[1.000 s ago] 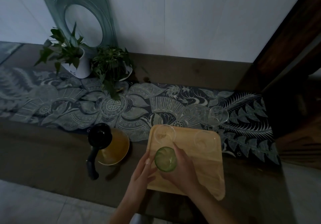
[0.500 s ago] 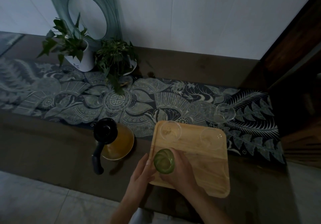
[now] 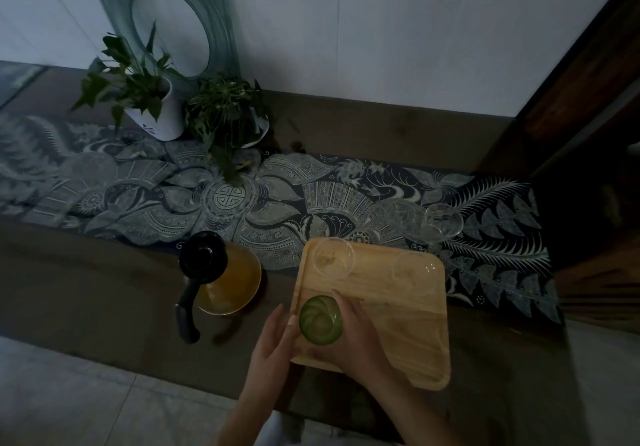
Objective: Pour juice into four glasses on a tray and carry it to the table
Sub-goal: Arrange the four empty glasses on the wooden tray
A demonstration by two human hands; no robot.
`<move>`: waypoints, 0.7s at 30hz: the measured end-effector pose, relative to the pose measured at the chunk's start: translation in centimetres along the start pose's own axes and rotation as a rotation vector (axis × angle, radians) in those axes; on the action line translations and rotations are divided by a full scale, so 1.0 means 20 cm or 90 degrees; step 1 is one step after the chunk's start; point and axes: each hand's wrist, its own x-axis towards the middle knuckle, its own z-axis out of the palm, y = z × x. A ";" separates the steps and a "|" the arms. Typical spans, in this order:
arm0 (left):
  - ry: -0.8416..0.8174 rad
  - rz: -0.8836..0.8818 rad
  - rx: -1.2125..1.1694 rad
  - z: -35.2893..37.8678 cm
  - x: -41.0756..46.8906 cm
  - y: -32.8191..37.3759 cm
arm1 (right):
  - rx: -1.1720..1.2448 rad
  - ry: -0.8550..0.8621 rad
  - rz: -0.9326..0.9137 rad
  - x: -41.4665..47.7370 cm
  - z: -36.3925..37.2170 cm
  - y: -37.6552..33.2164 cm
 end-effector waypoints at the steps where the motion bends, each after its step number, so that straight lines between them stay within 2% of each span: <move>1: 0.013 0.008 0.018 0.00 -0.01 0.00 | 0.017 -0.009 0.005 -0.01 -0.02 -0.01; 7: 0.085 0.123 0.060 0.09 -0.13 0.12 | 0.067 0.006 -0.036 -0.16 -0.22 0.01; 10: 0.100 0.210 0.062 0.20 -0.18 0.20 | 0.115 0.070 -0.024 -0.21 -0.34 0.16; 15: 0.007 0.267 0.048 0.48 -0.22 0.36 | 0.157 0.227 -0.003 -0.25 -0.69 0.29; 21: -0.102 0.213 0.100 0.85 -0.13 0.49 | 0.136 0.325 0.027 -0.15 -1.00 0.44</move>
